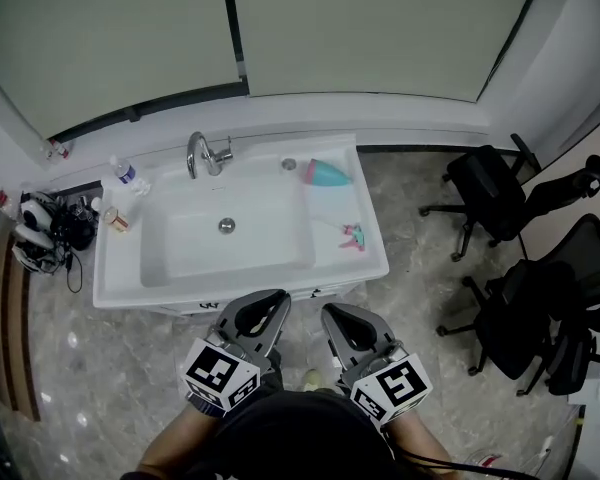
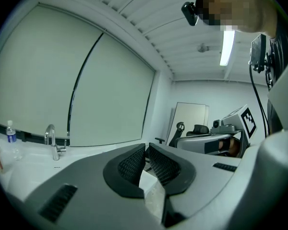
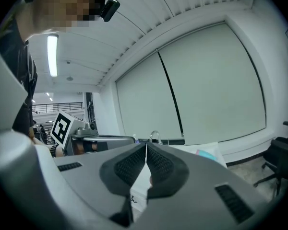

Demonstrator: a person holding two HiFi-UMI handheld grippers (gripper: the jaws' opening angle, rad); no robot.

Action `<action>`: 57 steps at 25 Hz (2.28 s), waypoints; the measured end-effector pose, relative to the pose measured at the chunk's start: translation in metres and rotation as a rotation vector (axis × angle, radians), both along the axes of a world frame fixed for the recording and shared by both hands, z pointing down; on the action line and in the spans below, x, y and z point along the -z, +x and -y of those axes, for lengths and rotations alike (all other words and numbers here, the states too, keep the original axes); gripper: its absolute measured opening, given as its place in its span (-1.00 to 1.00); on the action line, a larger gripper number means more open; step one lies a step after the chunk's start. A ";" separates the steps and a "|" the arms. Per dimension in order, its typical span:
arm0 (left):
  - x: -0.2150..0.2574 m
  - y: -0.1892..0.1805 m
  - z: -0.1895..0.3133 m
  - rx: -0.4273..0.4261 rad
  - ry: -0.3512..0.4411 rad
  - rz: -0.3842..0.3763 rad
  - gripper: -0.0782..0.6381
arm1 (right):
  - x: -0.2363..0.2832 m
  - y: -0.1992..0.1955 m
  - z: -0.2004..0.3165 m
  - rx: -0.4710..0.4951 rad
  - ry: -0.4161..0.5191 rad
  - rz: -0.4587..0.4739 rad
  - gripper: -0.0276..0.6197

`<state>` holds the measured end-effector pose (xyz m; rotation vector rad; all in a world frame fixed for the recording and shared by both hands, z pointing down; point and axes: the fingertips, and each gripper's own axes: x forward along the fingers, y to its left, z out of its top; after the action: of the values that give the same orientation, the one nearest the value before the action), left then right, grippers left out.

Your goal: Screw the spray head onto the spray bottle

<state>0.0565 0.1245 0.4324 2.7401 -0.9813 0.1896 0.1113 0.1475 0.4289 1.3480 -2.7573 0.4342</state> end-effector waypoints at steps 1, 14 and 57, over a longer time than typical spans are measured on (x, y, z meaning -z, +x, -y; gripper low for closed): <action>0.000 -0.003 0.015 -0.015 0.002 0.006 -0.77 | 0.001 -0.003 0.014 -0.016 0.001 -0.002 -0.91; 0.000 -0.041 0.171 -0.203 0.013 0.017 -0.77 | 0.007 -0.046 0.155 -0.202 -0.022 -0.040 -0.91; -0.378 0.159 0.459 -0.705 0.006 1.334 0.39 | -0.327 0.179 0.277 -0.189 -0.721 -0.244 -0.58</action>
<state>0.2154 -0.3340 0.8100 2.5945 -0.0448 2.2433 0.2907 -0.1296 0.7554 1.3315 -1.9726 1.0589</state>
